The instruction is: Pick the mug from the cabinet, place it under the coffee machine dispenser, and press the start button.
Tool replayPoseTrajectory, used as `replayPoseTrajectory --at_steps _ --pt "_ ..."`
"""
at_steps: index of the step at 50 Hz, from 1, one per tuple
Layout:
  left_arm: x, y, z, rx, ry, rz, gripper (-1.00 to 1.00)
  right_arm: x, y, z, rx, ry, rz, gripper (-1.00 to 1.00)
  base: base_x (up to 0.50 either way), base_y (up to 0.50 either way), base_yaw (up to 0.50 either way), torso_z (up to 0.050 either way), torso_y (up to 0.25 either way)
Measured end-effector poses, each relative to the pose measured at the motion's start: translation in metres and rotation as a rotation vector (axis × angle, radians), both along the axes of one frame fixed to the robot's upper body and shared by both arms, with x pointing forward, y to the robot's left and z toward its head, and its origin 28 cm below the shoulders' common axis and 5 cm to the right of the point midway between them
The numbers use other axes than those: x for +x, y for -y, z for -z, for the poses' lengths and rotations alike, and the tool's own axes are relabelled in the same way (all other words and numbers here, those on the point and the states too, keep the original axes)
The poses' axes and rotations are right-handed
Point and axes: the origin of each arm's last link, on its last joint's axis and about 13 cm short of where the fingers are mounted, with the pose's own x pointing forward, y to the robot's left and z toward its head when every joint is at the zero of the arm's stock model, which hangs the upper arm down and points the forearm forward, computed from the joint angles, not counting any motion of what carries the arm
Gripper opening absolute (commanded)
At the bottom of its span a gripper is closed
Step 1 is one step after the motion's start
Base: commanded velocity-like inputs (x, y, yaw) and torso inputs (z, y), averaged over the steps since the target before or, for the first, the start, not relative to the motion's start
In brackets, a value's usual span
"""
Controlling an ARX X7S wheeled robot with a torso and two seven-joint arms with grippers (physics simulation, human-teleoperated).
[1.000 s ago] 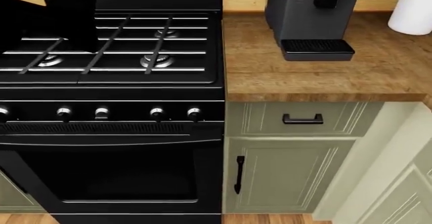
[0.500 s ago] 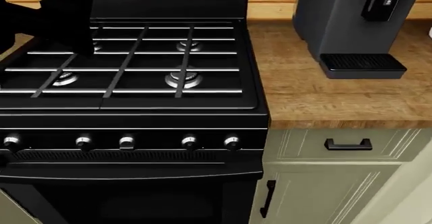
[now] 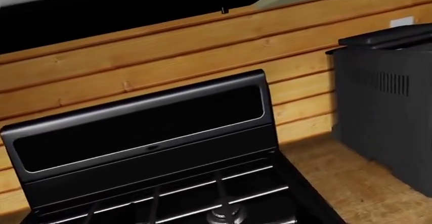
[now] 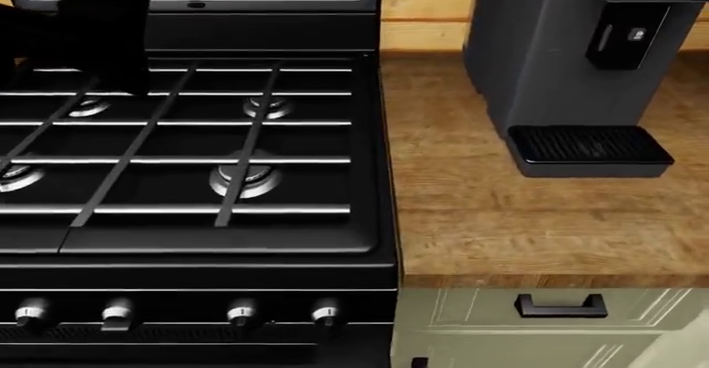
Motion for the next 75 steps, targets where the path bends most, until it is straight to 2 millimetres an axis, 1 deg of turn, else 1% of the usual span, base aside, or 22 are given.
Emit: replayPoseTrajectory --at_steps 10,25,42,74,75 --pt "-0.004 0.002 -0.002 0.006 0.003 0.0 1.0 0.0 0.001 0.0 0.001 0.001 0.006 1.0 0.08 -0.26 0.0 0.0 0.001" --pt "-0.009 0.003 -0.006 0.014 0.012 -0.008 1.0 -0.001 0.001 0.0 0.0 0.002 0.006 1.0 0.04 0.01 0.0 0.0 0.0" --pt "-0.013 0.004 -0.008 0.017 0.018 -0.01 1.0 0.0 0.001 0.0 0.0 0.002 0.004 1.0 0.22 0.0 0.0 0.0 0.001" --pt "-0.013 0.006 -0.011 0.026 0.023 -0.006 1.0 0.0 0.001 0.0 0.0 0.001 0.003 1.0 0.17 -0.02 0.0 0.0 0.0" --pt "-0.013 0.006 -0.012 0.026 0.023 -0.006 1.0 0.002 0.0 0.002 0.001 -0.021 0.002 1.0 0.11 -0.03 0.0 0.0 0.0"
